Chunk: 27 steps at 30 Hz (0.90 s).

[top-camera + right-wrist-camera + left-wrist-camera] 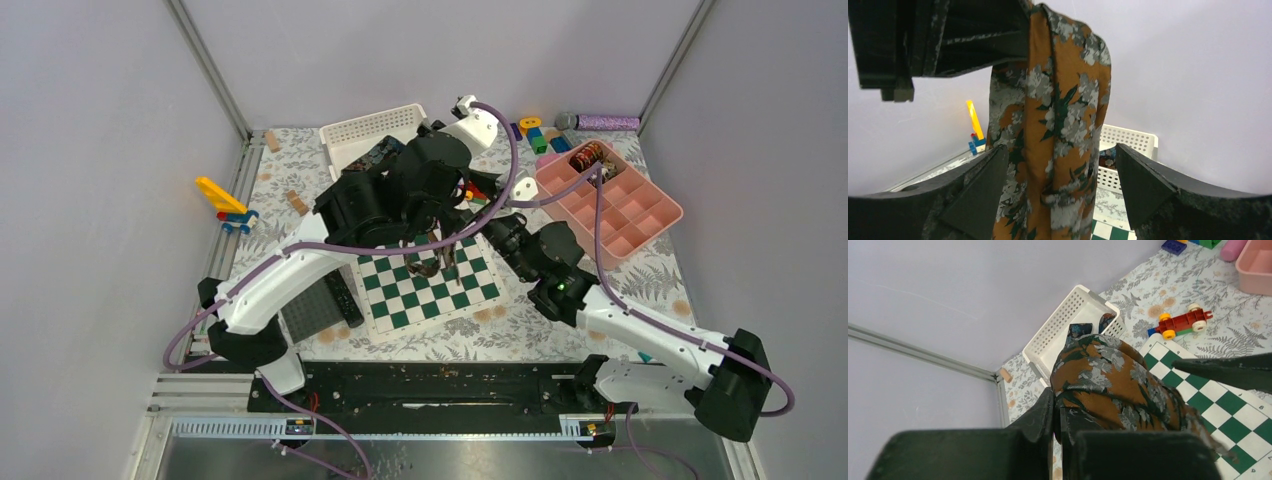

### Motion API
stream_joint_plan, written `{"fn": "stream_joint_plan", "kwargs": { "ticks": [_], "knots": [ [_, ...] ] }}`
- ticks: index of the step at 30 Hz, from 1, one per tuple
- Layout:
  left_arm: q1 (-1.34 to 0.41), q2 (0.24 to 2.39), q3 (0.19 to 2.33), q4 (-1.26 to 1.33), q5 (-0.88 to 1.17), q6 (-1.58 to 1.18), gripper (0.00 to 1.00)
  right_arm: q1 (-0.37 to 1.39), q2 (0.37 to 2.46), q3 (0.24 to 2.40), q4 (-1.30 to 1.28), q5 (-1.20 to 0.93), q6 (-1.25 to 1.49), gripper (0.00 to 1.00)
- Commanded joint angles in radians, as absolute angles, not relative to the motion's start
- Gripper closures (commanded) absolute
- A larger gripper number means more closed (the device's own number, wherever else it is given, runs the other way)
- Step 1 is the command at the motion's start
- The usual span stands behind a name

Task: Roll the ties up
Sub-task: Flatten out the tie at the center of the board.

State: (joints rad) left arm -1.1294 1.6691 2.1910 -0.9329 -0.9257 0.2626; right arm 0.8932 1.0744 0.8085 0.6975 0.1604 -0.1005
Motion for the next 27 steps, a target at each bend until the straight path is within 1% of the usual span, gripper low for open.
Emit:
{"fn": "stream_joint_plan", "kwargs": {
  "ticks": [1,13,18,21,24,27],
  "knots": [
    [-1.135,1.673,2.237,-0.993,-0.952,0.208,1.0,0.923,1.095,0.825,0.874,0.241,-0.157,0.16],
    [-1.135,1.67,2.242,-1.027,-0.933,0.178,1.0,0.975,1.198,0.877,0.896,0.499,-0.299,0.24],
    [-1.135,1.678,2.255,-1.053,-0.927,0.169,1.0,0.991,1.248,0.875,0.959,0.568,-0.392,0.27],
    [-1.135,1.679,2.255,-1.064,-0.927,0.168,1.0,1.001,1.273,0.86,1.027,0.623,-0.47,0.31],
    [-1.135,1.679,2.254,-1.067,-0.921,0.165,1.0,1.002,1.285,0.843,1.08,0.647,-0.527,0.34],
    [-1.136,1.676,2.255,-1.067,-0.908,0.16,1.0,1.002,1.294,0.822,1.135,0.628,-0.557,0.38]
  ]
}}
